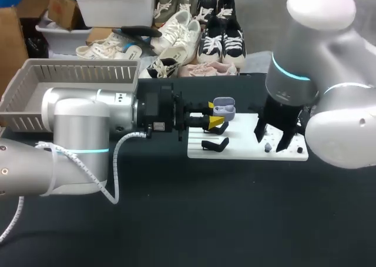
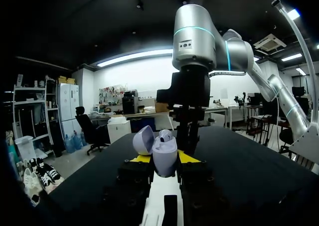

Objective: Pick up each earbud case from the left stands, insert the matching earbuds, close the lid, and place the case in the box.

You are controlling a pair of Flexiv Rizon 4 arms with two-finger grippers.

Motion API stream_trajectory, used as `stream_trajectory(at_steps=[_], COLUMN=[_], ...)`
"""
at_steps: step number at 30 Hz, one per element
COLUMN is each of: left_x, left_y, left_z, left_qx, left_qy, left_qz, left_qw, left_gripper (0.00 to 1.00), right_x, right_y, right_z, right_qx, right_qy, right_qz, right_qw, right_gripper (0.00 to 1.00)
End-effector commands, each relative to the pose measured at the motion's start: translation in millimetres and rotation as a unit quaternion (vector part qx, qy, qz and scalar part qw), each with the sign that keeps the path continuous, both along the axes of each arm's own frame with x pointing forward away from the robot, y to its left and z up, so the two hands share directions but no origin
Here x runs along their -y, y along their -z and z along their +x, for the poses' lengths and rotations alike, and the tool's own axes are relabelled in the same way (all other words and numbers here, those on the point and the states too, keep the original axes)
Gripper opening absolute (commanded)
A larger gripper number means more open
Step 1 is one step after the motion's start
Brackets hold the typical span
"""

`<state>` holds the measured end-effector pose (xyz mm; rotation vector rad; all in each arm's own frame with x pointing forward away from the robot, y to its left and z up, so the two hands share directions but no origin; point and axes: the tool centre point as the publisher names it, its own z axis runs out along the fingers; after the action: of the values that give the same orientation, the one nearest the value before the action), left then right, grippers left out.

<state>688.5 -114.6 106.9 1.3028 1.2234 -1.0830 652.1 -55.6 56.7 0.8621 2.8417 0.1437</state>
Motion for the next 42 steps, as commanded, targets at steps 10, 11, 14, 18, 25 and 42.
stream_trajectory(at_steps=[10, 11, 14, 18, 25, 42], left_x=[0.4, 0.4, 0.4, 0.4, 0.4, 0.4], left_y=[0.6, 0.6, 0.6, 0.6, 0.6, 0.6], left_z=[-0.6, -0.6, -0.6, -0.6, -0.6, -0.6], left_qx=[0.001, 0.001, 0.001, 0.001, 0.001, 0.001], left_qy=[-0.002, -0.002, -0.002, -0.002, -0.002, -0.002], left_qz=[-0.001, -0.001, -0.001, -0.001, -0.001, -0.001], left_qw=[1.000, 1.000, 1.000, 1.000, 1.000, 1.000], left_gripper=[0.00, 0.00, 0.00, 0.00, 0.00, 0.00], right_x=[3.7, 3.7, 3.3, 3.2, 1.0, 2.4], right_y=[15.5, 15.9, 18.9, 21.1, 24.1, 30.3], right_z=[3.8, 4.2, 6.7, 9.4, 12.1, 16.2], right_qx=[0.033, 0.033, 0.033, 0.033, 0.031, 0.028], right_qy=[0.000, -0.001, -0.003, -0.004, -0.015, -0.012], right_qz=[0.012, 0.012, 0.014, 0.016, 0.016, 0.013], right_qw=[0.999, 0.999, 0.999, 0.999, 0.999, 0.999], right_gripper=[0.45, 0.45, 0.44, 0.42, 0.41, 0.34])
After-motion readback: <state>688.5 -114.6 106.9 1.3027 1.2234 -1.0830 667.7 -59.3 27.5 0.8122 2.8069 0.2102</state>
